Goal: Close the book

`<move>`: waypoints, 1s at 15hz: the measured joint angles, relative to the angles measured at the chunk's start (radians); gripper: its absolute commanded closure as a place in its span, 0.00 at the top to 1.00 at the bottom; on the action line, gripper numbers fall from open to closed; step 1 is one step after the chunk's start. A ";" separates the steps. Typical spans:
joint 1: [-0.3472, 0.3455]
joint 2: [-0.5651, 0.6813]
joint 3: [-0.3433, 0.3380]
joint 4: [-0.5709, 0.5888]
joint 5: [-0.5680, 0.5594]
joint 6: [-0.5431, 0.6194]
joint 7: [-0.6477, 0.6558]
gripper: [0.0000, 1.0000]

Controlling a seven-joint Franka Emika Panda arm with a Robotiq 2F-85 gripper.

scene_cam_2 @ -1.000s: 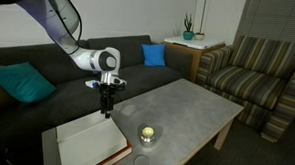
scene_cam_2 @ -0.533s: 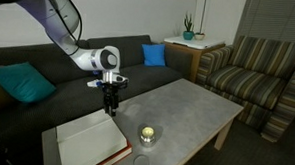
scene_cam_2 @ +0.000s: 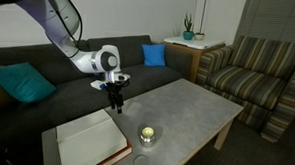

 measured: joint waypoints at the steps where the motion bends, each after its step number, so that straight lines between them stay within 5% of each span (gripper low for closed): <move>1: 0.000 0.000 -0.005 -0.008 -0.008 0.056 0.000 1.00; 5: -0.003 0.001 -0.020 -0.038 -0.011 0.211 0.000 1.00; 15: -0.027 0.002 0.015 -0.098 0.010 0.296 -0.076 1.00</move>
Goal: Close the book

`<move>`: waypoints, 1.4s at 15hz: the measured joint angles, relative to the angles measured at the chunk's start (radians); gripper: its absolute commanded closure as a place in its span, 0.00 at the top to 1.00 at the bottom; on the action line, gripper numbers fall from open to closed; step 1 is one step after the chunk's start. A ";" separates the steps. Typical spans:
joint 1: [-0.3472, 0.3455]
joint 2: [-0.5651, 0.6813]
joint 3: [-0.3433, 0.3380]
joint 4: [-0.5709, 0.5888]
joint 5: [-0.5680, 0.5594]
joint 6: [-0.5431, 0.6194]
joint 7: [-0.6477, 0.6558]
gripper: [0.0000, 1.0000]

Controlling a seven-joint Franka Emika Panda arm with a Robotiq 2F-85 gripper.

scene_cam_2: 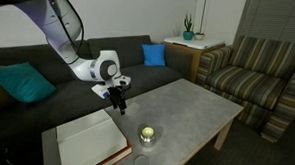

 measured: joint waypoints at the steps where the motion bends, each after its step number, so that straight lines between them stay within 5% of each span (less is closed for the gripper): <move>1: -0.004 0.000 0.009 -0.003 0.007 0.005 -0.019 1.00; 2: -0.007 0.000 0.017 -0.006 0.015 0.011 -0.041 1.00; 6: -0.015 0.000 0.042 -0.015 0.056 0.025 -0.118 0.58; 14: -0.014 0.000 0.063 -0.028 0.089 0.026 -0.155 0.03; 21: -0.045 0.000 0.104 -0.034 0.109 0.015 -0.257 0.00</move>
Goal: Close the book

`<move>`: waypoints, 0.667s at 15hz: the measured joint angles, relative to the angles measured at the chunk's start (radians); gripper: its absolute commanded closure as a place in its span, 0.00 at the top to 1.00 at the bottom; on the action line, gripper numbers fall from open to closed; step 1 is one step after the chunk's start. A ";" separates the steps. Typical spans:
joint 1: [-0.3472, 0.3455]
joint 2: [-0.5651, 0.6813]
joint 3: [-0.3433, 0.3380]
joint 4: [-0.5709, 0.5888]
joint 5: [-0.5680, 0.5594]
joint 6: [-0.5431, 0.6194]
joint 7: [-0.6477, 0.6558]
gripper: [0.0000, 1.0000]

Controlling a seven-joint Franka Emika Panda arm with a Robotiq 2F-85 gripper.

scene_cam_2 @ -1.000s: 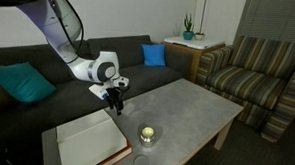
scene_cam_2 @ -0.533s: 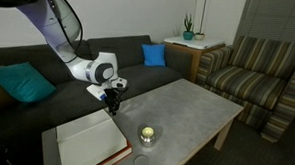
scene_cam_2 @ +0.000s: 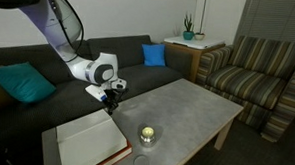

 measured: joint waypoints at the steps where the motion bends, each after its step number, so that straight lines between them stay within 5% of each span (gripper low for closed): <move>1: -0.014 0.000 0.012 0.000 0.002 -0.004 -0.029 0.00; 10: -0.107 -0.004 0.078 0.033 0.012 -0.137 -0.228 0.00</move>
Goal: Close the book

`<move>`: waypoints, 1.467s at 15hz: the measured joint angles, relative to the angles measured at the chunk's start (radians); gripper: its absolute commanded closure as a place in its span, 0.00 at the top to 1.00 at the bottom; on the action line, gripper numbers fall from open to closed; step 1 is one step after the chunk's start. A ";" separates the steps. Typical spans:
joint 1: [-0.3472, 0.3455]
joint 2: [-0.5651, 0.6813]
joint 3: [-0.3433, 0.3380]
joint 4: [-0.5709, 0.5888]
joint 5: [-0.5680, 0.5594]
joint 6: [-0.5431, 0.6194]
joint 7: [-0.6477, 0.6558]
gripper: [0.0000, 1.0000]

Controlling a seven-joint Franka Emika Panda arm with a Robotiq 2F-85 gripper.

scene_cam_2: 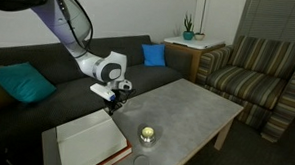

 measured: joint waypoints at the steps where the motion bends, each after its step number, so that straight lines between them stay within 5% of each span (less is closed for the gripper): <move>1: -0.011 0.000 0.012 0.006 0.004 -0.028 -0.031 0.00; 8: -0.060 0.000 0.064 0.032 0.037 -0.180 -0.178 0.00; 22: -0.114 0.000 0.111 0.038 0.075 -0.272 -0.387 0.00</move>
